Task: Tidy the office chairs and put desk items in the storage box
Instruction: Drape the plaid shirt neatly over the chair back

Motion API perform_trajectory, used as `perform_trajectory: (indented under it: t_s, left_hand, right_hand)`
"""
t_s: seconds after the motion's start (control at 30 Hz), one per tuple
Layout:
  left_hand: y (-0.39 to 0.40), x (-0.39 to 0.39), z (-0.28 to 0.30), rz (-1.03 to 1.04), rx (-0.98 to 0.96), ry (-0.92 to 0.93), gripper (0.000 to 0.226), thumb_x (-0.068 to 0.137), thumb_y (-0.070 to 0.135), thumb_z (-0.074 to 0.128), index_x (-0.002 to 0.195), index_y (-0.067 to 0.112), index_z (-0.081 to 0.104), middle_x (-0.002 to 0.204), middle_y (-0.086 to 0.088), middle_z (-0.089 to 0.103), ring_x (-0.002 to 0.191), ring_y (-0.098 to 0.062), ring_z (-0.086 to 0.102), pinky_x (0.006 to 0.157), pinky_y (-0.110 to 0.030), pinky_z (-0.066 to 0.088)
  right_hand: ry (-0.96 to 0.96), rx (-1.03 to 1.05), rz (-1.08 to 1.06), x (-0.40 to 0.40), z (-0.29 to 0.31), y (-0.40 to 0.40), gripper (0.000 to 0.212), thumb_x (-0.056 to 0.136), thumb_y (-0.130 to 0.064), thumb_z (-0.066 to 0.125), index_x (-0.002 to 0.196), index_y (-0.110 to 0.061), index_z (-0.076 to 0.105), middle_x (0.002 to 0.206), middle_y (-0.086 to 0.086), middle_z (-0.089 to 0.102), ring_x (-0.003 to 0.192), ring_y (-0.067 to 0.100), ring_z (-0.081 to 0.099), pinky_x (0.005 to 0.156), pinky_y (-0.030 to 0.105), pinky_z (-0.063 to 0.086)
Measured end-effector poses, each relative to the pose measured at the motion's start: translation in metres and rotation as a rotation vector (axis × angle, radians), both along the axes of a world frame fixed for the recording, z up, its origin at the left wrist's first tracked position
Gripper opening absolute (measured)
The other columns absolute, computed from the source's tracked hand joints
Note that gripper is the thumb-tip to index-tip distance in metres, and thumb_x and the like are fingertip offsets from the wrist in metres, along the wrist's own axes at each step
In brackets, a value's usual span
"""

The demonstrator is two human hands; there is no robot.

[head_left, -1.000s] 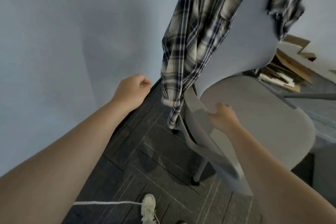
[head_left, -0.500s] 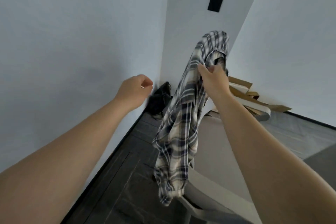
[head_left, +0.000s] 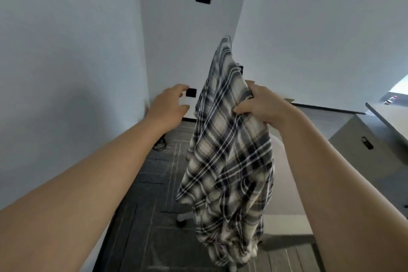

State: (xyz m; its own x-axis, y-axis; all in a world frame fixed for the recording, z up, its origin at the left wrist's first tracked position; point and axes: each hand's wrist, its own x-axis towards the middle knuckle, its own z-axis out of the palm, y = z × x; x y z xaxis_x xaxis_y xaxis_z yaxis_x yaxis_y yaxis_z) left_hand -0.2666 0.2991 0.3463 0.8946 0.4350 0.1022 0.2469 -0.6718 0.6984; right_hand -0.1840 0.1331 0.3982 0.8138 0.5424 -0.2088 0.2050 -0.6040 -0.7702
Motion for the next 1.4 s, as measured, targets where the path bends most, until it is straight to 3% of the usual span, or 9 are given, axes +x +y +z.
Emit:
perform_trajectory:
  t_s: [0.2, 0.3, 0.43, 0.53, 0.63, 0.77, 0.83, 1.03, 1.4]
  left_hand:
    - [-0.033, 0.024, 0.023, -0.203, 0.059, -0.031, 0.072, 0.090, 0.008, 0.052, 0.145, 0.028, 0.010, 0.147, -0.016, 0.028, 0.127, -0.029, 0.040, 0.102, -0.031, 0.033]
    - [-0.050, 0.037, 0.029, -0.234, 0.165, -0.023, 0.081, 0.088, 0.004, 0.054, 0.144, 0.034, 0.004, 0.151, -0.015, 0.016, 0.136, -0.033, 0.027, 0.109, -0.042, 0.031]
    - [-0.071, 0.046, 0.032, -0.238, 0.455, 0.021, 0.075, 0.086, 0.010, 0.057, 0.142, 0.035, 0.013, 0.154, -0.014, 0.002, 0.139, -0.039, 0.011, 0.112, -0.054, 0.022]
    - [-0.084, 0.051, 0.033, -0.258, 0.660, -0.032, 0.056, 0.083, 0.013, 0.060, 0.130, 0.024, 0.031, 0.149, -0.011, 0.021, 0.141, -0.036, 0.007, 0.115, -0.057, 0.004]
    - [-0.098, 0.047, 0.033, -0.316, 0.791, -0.079, 0.049, 0.081, 0.026, 0.064, 0.120, 0.013, 0.038, 0.130, -0.007, 0.049, 0.134, -0.029, 0.031, 0.116, -0.057, -0.002]
    - [-0.118, 0.036, 0.035, -0.431, 0.748, -0.100, 0.069, 0.066, 0.048, 0.071, 0.113, 0.005, 0.045, 0.118, -0.013, 0.054, 0.114, -0.029, 0.044, 0.110, -0.042, 0.024]
    - [-0.129, 0.031, 0.031, -0.432, 0.721, -0.122, 0.072, 0.061, 0.052, 0.073, 0.107, 0.004, 0.048, 0.110, -0.013, 0.056, 0.107, -0.029, 0.045, 0.102, -0.040, 0.032]
    - [-0.164, 0.017, 0.020, -0.449, 0.591, -0.220, 0.072, 0.055, 0.046, 0.079, 0.101, -0.001, 0.049, 0.102, -0.015, 0.052, 0.104, -0.029, 0.042, 0.097, -0.036, 0.027]
    - [-0.212, 0.002, 0.023, -0.590, 0.598, -0.262, 0.076, 0.054, 0.046, 0.078, 0.104, -0.003, 0.050, 0.108, -0.020, 0.052, 0.106, -0.032, 0.042, 0.098, -0.039, 0.027]
  right_hand:
    - [0.018, -0.215, -0.002, -0.011, 0.012, -0.038, 0.040, 0.070, -0.010, 0.068, 0.109, -0.011, 0.057, 0.113, 0.017, 0.063, 0.100, 0.035, 0.061, 0.093, 0.047, 0.051]
    - [-0.110, -0.288, -0.088, -0.018, 0.016, -0.050, 0.034, 0.078, -0.018, 0.066, 0.107, -0.002, 0.058, 0.105, 0.015, 0.065, 0.092, 0.030, 0.061, 0.083, 0.037, 0.051]
    - [-0.323, -0.423, -0.221, -0.034, 0.006, -0.064, 0.037, 0.080, -0.031, 0.064, 0.112, -0.014, 0.054, 0.106, 0.006, 0.063, 0.095, 0.028, 0.059, 0.082, 0.037, 0.050]
    - [-0.445, -0.443, -0.263, -0.044, -0.003, -0.087, 0.035, 0.080, -0.026, 0.060, 0.114, -0.019, 0.053, 0.110, 0.005, 0.063, 0.089, 0.025, 0.056, 0.070, 0.031, 0.042]
    - [-0.532, -0.484, -0.296, -0.054, -0.007, -0.111, 0.031, 0.082, -0.032, 0.061, 0.107, -0.015, 0.053, 0.102, 0.004, 0.061, 0.079, 0.021, 0.048, 0.068, 0.031, 0.038]
    - [-0.656, -0.531, -0.404, -0.070, -0.014, -0.138, 0.050, 0.076, -0.051, 0.065, 0.100, -0.010, 0.052, 0.083, 0.000, 0.049, 0.076, 0.020, 0.045, 0.069, 0.031, 0.037]
    - [-0.696, -0.533, -0.439, -0.075, -0.019, -0.151, 0.058, 0.071, -0.057, 0.066, 0.099, -0.008, 0.052, 0.087, 0.004, 0.057, 0.079, 0.024, 0.051, 0.075, 0.034, 0.042]
    - [-0.738, -0.468, -0.521, -0.083, -0.026, -0.187, 0.064, 0.066, -0.061, 0.068, 0.096, -0.006, 0.055, 0.102, 0.010, 0.067, 0.097, 0.029, 0.060, 0.089, 0.036, 0.043]
    - [-0.733, -0.461, -0.656, -0.127, -0.024, -0.236, 0.058, 0.063, -0.064, 0.067, 0.078, -0.011, 0.048, 0.076, 0.001, 0.048, 0.072, 0.019, 0.042, 0.075, 0.031, 0.039]
